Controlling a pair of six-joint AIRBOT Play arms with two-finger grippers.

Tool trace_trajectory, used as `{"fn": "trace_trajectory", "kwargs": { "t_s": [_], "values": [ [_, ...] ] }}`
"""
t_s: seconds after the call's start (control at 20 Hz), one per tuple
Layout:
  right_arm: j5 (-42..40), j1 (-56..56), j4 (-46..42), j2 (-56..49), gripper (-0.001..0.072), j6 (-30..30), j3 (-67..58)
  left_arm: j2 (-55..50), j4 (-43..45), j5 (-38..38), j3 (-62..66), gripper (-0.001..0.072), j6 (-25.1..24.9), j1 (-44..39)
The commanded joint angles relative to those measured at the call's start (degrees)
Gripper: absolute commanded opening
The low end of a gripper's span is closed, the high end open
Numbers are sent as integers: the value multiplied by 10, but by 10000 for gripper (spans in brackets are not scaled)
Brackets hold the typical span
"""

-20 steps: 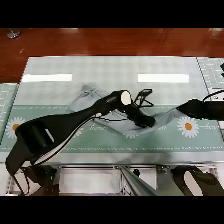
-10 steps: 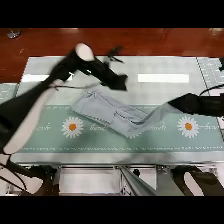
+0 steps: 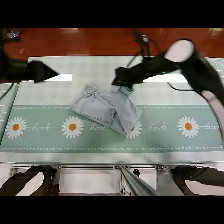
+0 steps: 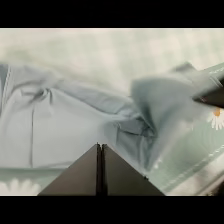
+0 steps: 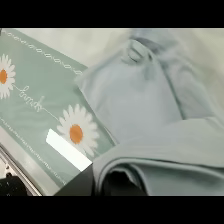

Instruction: Fold the shirts.

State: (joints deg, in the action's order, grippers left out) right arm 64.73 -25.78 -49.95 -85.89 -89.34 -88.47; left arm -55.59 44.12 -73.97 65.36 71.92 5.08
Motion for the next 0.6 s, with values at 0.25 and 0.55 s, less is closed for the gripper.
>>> {"fn": "trace_trajectory", "kwargs": {
  "t_s": [0.25,0.55],
  "values": [
    [-10,-101,43,-339,36,-71,-304,207,-90,99,-308,23,-31,-6],
    [-30,-129,83,-358,180,-72,-304,176,-90,142,-308,23,-40,-5]
  ]
}}
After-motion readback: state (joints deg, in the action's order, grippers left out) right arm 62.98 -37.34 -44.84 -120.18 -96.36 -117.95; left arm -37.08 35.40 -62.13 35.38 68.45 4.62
